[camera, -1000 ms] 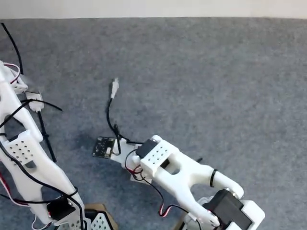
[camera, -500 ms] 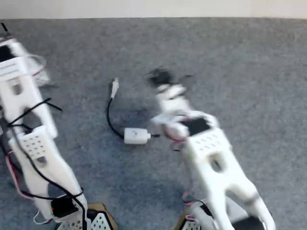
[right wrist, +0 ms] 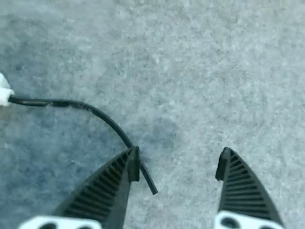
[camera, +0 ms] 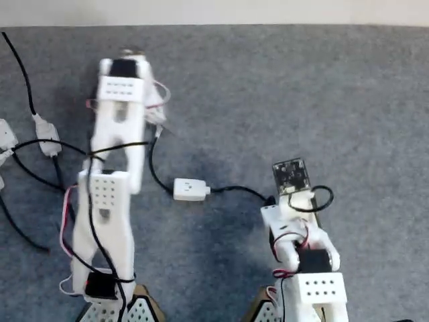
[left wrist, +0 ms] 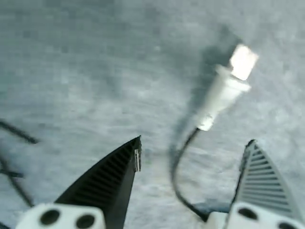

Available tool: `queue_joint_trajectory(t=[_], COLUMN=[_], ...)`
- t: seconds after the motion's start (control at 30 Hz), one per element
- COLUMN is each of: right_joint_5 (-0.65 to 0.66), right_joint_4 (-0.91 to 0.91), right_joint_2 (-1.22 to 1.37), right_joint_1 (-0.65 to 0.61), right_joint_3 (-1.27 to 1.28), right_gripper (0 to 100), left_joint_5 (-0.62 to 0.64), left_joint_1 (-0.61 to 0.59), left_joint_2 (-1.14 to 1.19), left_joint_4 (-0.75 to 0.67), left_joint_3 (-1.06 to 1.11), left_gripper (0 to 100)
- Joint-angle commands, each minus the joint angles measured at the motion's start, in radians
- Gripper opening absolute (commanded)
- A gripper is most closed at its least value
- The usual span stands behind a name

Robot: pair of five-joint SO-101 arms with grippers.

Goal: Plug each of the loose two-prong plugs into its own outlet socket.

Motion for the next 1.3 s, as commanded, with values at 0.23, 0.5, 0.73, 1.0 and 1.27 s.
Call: queue_joint_trajectory(t=[0.23, 0.5, 0.73, 1.0, 1.27], right_joint_5=[0.051, 0.049, 0.052, 0.054, 0.052], right_joint_4=[0.117, 0.117, 0.062, 0.059, 0.053], right_joint_2=[0.013, 0.015, 0.015, 0.015, 0.015], right_joint_1=[0.091, 0.188, 0.151, 0.15, 0.147], right_joint_3=[-0.036, -0.027, 0.028, 0.031, 0.033], right_gripper=[25.2, 25.2, 25.2, 25.2, 25.2], left_joint_5=[0.055, -0.006, 0.034, 0.008, -0.005], left_joint_1=[0.156, 0.298, 0.306, 0.282, 0.277], left_joint_2=[-0.182, -0.572, -0.619, -0.76, -1.081], left_joint_4=[0.026, -0.109, -0.299, -0.261, -0.247], left_joint_3=[0.229, 0.843, 1.138, 1.317, 1.558], left_gripper=[28, 28, 28, 28, 28])
